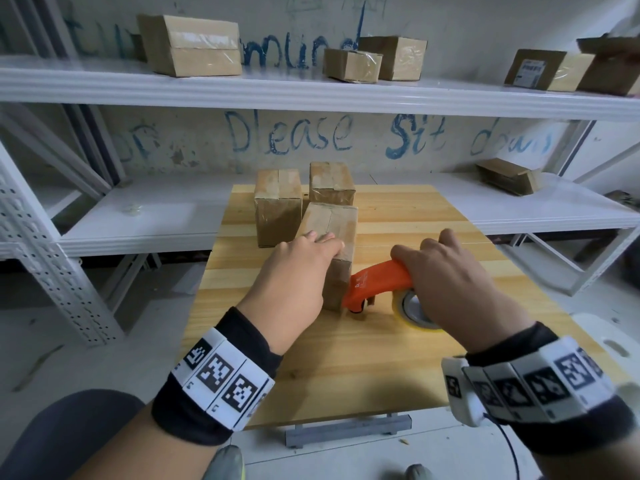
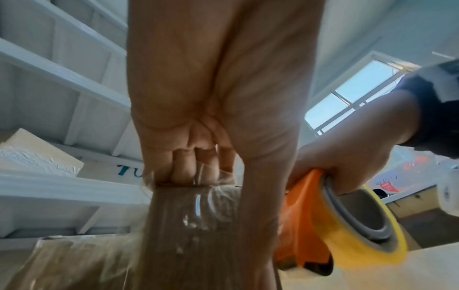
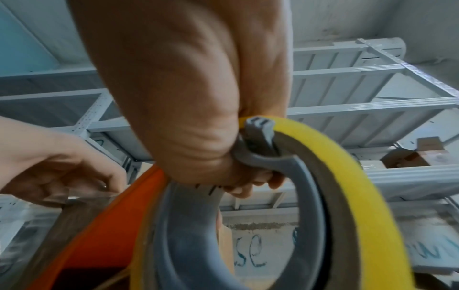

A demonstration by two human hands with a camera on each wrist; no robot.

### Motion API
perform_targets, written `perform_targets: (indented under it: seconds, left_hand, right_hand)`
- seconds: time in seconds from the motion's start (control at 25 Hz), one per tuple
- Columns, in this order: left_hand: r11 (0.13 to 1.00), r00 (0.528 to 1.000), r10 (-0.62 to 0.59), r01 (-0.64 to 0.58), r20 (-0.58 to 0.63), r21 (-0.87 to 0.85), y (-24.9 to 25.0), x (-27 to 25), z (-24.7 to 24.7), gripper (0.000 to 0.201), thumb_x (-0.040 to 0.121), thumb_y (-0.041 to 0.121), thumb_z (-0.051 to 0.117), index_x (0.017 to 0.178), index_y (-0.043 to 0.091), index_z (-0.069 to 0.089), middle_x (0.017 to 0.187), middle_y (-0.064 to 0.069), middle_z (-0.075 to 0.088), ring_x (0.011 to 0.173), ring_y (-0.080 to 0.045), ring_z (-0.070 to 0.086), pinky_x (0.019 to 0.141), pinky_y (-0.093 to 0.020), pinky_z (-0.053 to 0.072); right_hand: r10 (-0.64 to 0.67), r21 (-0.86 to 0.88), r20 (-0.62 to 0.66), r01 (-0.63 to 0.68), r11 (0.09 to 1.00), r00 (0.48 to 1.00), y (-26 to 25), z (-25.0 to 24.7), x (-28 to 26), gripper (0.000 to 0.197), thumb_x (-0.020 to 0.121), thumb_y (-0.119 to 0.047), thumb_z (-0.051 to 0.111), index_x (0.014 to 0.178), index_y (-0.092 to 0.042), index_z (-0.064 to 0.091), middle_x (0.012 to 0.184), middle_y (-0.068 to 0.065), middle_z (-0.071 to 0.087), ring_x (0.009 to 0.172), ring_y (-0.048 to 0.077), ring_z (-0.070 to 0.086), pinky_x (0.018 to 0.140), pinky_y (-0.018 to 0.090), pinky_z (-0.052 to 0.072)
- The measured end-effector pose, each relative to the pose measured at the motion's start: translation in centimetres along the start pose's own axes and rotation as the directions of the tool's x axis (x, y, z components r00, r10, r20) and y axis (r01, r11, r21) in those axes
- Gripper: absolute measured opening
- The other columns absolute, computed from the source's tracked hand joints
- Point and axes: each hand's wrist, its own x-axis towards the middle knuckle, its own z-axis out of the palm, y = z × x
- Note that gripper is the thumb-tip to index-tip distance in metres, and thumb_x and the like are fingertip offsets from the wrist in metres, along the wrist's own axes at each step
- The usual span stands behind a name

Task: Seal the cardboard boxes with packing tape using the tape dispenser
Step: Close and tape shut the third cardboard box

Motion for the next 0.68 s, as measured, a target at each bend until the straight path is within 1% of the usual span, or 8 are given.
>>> perform_targets:
  seconds: [0.08, 0.24, 0.32, 0.4, 0.48, 0.56, 0.6, 0.68]
  left_hand:
    - [1.000, 0.999, -0.018, 0.018, 0.029, -0.001, 0.1, 0.0, -0.1, 0.073, 0.085, 0.001, 0.071, 0.146, 0.029, 0.043, 0.162, 0.003, 0.033, 0.144, -0.023, 0.040, 0.110, -0.037, 0.042]
    - [0.999, 0.994, -0.036, 0.034, 0.103, 0.021, -0.1, 0.5, 0.0, 0.080, 0.075, 0.021, 0.086, 0.143, 0.030, 0.044, 0.155, 0.000, 0.042, 0.129, -0.026, 0.055, 0.102, -0.039, 0.049]
    - [0.998, 0.993, -0.056, 0.053, 0.099, 0.031, 0.0, 0.5, 0.0, 0.076, 0.076, 0.020, 0.085, 0.141, 0.028, 0.045, 0.153, -0.001, 0.044, 0.127, -0.026, 0.056, 0.099, -0.038, 0.051]
    - [0.994, 0.995, -0.069, 0.063, 0.068, 0.084, 0.1, 0.5, 0.0, 0.069, 0.082, 0.014, 0.079, 0.141, 0.026, 0.045, 0.156, 0.000, 0.040, 0.130, -0.025, 0.054, 0.097, -0.035, 0.051]
    - [0.994, 0.997, -0.068, 0.064, 0.042, 0.089, 0.0, 0.3, 0.2, 0.069, 0.084, 0.010, 0.077, 0.142, 0.026, 0.044, 0.158, 0.000, 0.037, 0.135, -0.024, 0.050, 0.100, -0.035, 0.050]
    - [0.997, 0.998, -0.052, 0.049, 0.043, 0.055, -0.3, 0.3, 0.2, 0.069, 0.084, 0.008, 0.075, 0.142, 0.027, 0.044, 0.158, 0.001, 0.037, 0.134, -0.025, 0.051, 0.100, -0.036, 0.050]
    - [0.998, 0.997, -0.051, 0.049, 0.050, 0.045, -0.4, 0.3, 0.1, 0.070, 0.083, 0.007, 0.074, 0.142, 0.029, 0.044, 0.158, 0.002, 0.037, 0.133, -0.026, 0.053, 0.099, -0.036, 0.051]
    - [0.998, 0.995, -0.060, 0.057, 0.080, 0.033, -0.8, 0.4, 0.0, 0.073, 0.080, 0.011, 0.078, 0.141, 0.032, 0.044, 0.158, 0.005, 0.038, 0.131, -0.026, 0.055, 0.098, -0.036, 0.052]
  right_hand:
    - [-0.023, -0.042, -0.026, 0.022, 0.999, 0.999, -0.8, -1.3, 0.7, 0.024, 0.093, -0.015, 0.042, 0.109, -0.027, 0.056, 0.088, -0.001, 0.053, 0.092, 0.021, 0.036, 0.076, 0.030, 0.038]
    - [-0.089, -0.123, -0.025, 0.085, 0.989, 0.996, -1.7, -2.2, 2.1, 0.020, 0.097, -0.020, 0.042, 0.103, -0.025, 0.061, 0.096, 0.000, 0.062, 0.103, 0.022, 0.042, 0.078, 0.032, 0.040]
    - [-0.130, -0.154, 0.017, 0.131, 0.979, 0.991, -2.8, -1.4, 2.3, 0.020, 0.098, -0.020, 0.045, 0.102, -0.023, 0.064, 0.100, 0.000, 0.065, 0.107, 0.023, 0.043, 0.080, 0.033, 0.042]
    - [-0.143, -0.136, -0.002, 0.141, 0.981, 0.990, -3.8, -0.2, 2.4, 0.020, 0.098, -0.017, 0.045, 0.099, -0.022, 0.065, 0.099, 0.001, 0.065, 0.107, 0.024, 0.043, 0.078, 0.034, 0.038]
    - [-0.166, -0.074, -0.005, 0.165, 0.983, 0.986, -2.8, 0.6, 2.8, 0.019, 0.094, -0.012, 0.044, 0.093, -0.023, 0.059, 0.092, -0.003, 0.062, 0.103, 0.022, 0.045, 0.078, 0.031, 0.040]
    - [-0.189, 0.072, 0.057, 0.185, 0.980, 0.980, -0.6, 1.2, 2.5, 0.027, 0.085, -0.003, 0.046, 0.089, -0.027, 0.058, 0.083, -0.011, 0.058, 0.092, 0.017, 0.052, 0.084, 0.029, 0.043]
    - [-0.164, 0.156, 0.111, 0.145, 0.977, 0.980, 0.6, 1.2, 2.4, 0.037, 0.079, 0.001, 0.046, 0.093, -0.030, 0.061, 0.081, -0.013, 0.057, 0.087, 0.015, 0.053, 0.082, 0.028, 0.043]
    - [-0.083, 0.312, 0.221, 0.010, 0.950, 0.972, 2.4, 0.7, 1.6, 0.054, 0.074, 0.005, 0.044, 0.105, -0.035, 0.065, 0.086, -0.013, 0.059, 0.083, 0.013, 0.054, 0.071, 0.024, 0.043]
